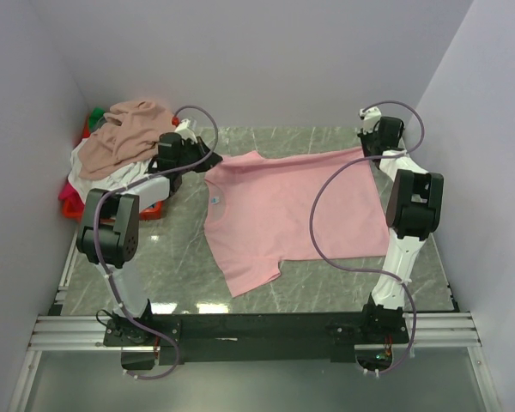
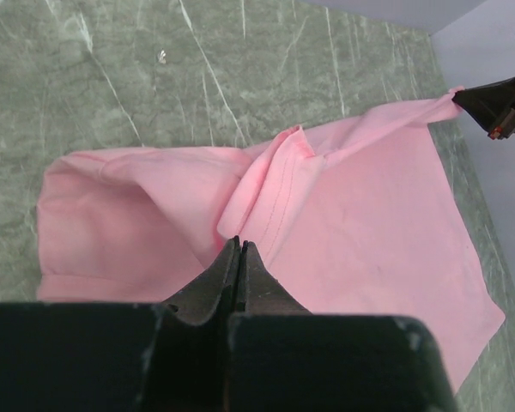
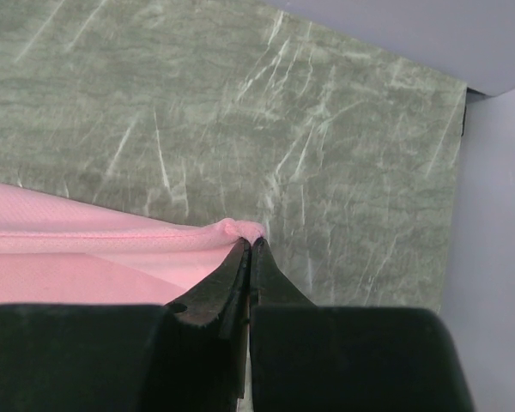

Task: Fold and stack the t-shirts
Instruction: Fold the tshirt

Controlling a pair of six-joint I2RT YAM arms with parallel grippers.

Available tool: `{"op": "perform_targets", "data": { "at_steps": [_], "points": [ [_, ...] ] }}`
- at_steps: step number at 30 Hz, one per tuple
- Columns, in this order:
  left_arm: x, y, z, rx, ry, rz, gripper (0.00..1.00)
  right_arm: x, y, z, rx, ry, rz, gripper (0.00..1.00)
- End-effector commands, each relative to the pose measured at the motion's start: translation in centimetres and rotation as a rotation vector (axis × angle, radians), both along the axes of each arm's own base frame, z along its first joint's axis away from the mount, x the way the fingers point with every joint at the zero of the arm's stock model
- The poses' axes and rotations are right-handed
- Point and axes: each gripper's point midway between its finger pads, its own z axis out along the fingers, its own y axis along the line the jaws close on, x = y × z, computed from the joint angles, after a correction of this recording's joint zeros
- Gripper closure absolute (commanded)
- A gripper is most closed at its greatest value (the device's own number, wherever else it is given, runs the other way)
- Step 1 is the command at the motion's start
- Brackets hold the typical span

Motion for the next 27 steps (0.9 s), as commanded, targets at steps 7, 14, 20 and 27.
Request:
{"op": "perform_targets", "data": {
  "at_steps": [7,14,20,27],
  "points": [
    [-0.8,-0.3,1.9,0.001,-0.064,-0.003,1.00,-1.2,-2.1,1.6,-0.044,-0.029,-0.029,0.78],
    [-1.7,-0.6,0.7,0.014,-0.038,-0.018,1.00,-3.2,-3.5,3.1,-0.021,-0.045,-0.045,0.42],
    [-2.4,-1.4,-0.3,0.027,-0.014,-0.042,1.00,-5.2,-2.9,2.8,0.001,-0.008,-0.018,0.27],
    [-3.2,-1.7,-1.4,0.052,0.013,-0.052,1.00,-7.6,-0.6,2.5,0.074,0.081,0.140,0.18]
  ]
}}
